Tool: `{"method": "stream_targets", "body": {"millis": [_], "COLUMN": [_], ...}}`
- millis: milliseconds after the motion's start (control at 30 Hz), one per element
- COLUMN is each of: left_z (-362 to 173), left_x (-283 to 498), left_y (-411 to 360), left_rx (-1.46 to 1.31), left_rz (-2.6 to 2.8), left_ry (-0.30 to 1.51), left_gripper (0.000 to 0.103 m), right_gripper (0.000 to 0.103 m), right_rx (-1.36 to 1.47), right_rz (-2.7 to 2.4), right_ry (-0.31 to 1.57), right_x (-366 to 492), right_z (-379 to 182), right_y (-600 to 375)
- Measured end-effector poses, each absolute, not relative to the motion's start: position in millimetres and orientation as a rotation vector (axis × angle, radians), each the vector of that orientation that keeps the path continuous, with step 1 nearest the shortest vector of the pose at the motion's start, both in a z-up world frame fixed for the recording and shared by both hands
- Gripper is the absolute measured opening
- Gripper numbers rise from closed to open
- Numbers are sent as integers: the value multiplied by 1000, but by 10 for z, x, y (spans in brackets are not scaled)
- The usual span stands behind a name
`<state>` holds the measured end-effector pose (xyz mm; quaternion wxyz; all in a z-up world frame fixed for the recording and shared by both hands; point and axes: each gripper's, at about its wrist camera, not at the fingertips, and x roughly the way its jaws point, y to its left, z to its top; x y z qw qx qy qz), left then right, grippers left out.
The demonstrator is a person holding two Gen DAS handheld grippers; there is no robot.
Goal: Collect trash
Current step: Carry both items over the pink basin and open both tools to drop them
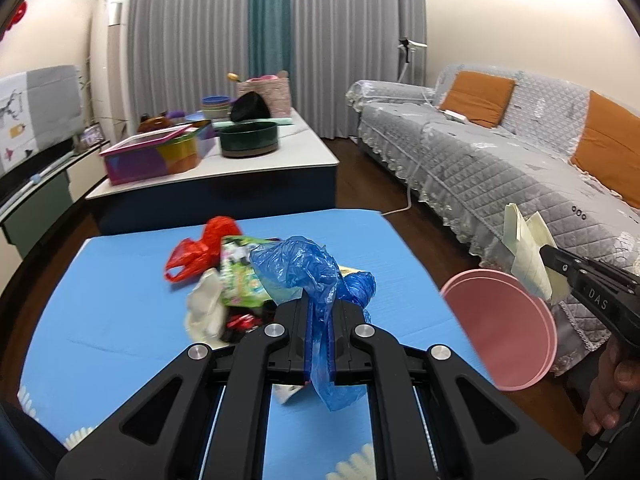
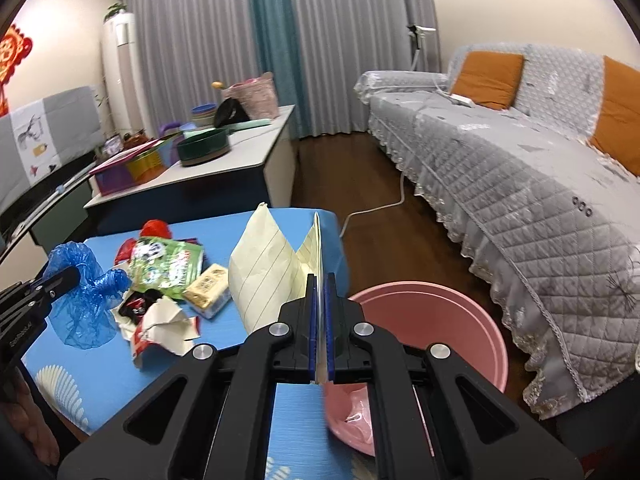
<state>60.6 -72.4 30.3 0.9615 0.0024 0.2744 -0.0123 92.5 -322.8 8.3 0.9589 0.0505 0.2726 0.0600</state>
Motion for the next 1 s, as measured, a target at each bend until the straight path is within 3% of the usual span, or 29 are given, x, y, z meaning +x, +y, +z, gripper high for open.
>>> {"method": "stream_targets", "body": {"millis": [1000], "left_z": [279], "left_x": [1380], "left_y": [-1984], "left_rx": [34], "left_rz": [-368], "left_ry": [603], "left_gripper": [5], "right_gripper": [4], "right_rx": [240], "right_rz": [-102], "right_ry": [583], "right_x": [1138], "right_z": [-60], "right_y": [-4289]}}
